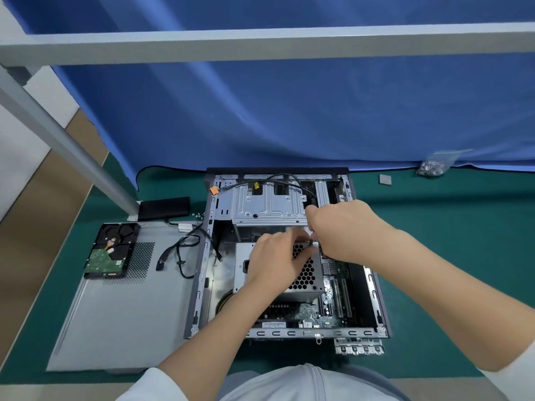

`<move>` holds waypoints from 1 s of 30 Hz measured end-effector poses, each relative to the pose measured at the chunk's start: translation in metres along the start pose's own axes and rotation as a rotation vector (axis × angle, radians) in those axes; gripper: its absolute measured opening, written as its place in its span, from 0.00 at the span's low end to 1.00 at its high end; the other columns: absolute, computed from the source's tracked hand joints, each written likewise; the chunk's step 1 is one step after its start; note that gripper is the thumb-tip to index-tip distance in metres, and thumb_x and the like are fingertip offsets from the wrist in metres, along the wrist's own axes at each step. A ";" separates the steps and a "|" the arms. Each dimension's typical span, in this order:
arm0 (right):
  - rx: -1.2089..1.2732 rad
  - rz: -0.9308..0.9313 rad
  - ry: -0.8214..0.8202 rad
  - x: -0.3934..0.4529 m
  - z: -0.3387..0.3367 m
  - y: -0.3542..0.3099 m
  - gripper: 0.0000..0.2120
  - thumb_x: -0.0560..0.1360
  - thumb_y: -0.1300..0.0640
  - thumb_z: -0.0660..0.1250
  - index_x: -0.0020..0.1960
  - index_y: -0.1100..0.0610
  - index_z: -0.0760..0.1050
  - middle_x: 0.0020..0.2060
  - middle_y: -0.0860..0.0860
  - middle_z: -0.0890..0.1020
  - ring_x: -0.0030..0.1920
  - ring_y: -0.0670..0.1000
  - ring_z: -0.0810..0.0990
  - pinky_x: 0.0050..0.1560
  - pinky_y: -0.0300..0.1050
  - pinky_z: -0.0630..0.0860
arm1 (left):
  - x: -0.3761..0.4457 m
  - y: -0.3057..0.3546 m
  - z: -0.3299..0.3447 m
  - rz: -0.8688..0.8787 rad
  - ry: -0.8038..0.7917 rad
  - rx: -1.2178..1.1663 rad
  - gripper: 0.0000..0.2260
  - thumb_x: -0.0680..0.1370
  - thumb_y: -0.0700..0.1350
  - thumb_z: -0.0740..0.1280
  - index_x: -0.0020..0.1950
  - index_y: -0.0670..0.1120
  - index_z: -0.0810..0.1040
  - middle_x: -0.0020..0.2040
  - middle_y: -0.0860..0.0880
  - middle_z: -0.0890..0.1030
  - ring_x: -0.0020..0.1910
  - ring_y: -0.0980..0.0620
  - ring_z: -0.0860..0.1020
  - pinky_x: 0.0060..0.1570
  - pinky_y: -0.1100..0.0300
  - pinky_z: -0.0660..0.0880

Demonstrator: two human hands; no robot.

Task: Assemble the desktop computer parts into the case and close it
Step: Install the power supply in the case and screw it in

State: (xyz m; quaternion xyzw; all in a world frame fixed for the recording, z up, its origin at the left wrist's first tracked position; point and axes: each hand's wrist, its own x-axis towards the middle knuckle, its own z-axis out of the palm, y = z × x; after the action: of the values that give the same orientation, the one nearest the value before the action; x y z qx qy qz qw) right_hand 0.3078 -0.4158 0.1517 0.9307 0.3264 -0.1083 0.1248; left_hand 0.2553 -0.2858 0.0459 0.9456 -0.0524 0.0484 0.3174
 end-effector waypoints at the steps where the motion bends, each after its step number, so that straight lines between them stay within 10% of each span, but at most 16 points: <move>1: -0.007 0.015 0.011 0.000 0.001 -0.001 0.10 0.76 0.57 0.62 0.47 0.55 0.59 0.30 0.46 0.63 0.26 0.49 0.62 0.26 0.42 0.54 | 0.000 0.000 0.000 0.007 0.009 -0.003 0.09 0.76 0.56 0.63 0.52 0.54 0.77 0.46 0.56 0.84 0.43 0.51 0.79 0.48 0.58 0.70; 13: -0.074 -0.009 -0.003 0.007 0.001 0.008 0.18 0.79 0.50 0.61 0.33 0.54 0.61 0.29 0.47 0.65 0.30 0.52 0.68 0.27 0.41 0.58 | 0.003 0.001 -0.001 0.006 -0.049 0.057 0.19 0.75 0.66 0.60 0.55 0.55 0.77 0.46 0.56 0.82 0.44 0.53 0.78 0.50 0.58 0.69; 18: 0.009 -0.148 -0.041 0.004 -0.002 0.011 0.05 0.77 0.59 0.62 0.44 0.52 0.70 0.38 0.49 0.76 0.36 0.54 0.71 0.35 0.43 0.66 | 0.003 0.004 -0.003 0.029 -0.062 0.125 0.25 0.72 0.70 0.60 0.57 0.55 0.79 0.39 0.53 0.80 0.38 0.53 0.72 0.45 0.58 0.67; 21: 0.018 -0.244 -0.025 0.004 -0.003 0.014 0.14 0.71 0.67 0.60 0.50 0.52 0.73 0.44 0.48 0.79 0.39 0.52 0.72 0.34 0.42 0.64 | 0.002 0.004 -0.003 0.039 -0.039 0.112 0.23 0.73 0.69 0.61 0.56 0.54 0.79 0.37 0.53 0.79 0.36 0.52 0.72 0.43 0.58 0.66; 27: -0.117 -0.263 0.022 0.005 -0.001 0.013 0.04 0.75 0.59 0.62 0.44 0.51 0.70 0.29 0.46 0.67 0.28 0.50 0.65 0.26 0.41 0.54 | 0.002 0.004 -0.003 0.051 -0.043 0.138 0.21 0.73 0.69 0.59 0.52 0.55 0.79 0.33 0.56 0.75 0.35 0.53 0.71 0.44 0.57 0.68; 30: -0.137 -0.177 -0.021 0.006 -0.001 0.011 0.15 0.77 0.51 0.62 0.36 0.55 0.64 0.27 0.47 0.63 0.25 0.48 0.61 0.26 0.41 0.56 | 0.003 0.004 -0.002 0.057 -0.058 0.153 0.22 0.74 0.68 0.59 0.52 0.53 0.79 0.34 0.56 0.75 0.35 0.53 0.71 0.45 0.57 0.68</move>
State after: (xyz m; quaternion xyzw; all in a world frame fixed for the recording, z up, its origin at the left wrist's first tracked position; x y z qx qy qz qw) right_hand 0.3197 -0.4207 0.1524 0.8864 0.4126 -0.1060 0.1813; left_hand 0.2571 -0.2879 0.0507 0.9662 -0.0845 0.0338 0.2413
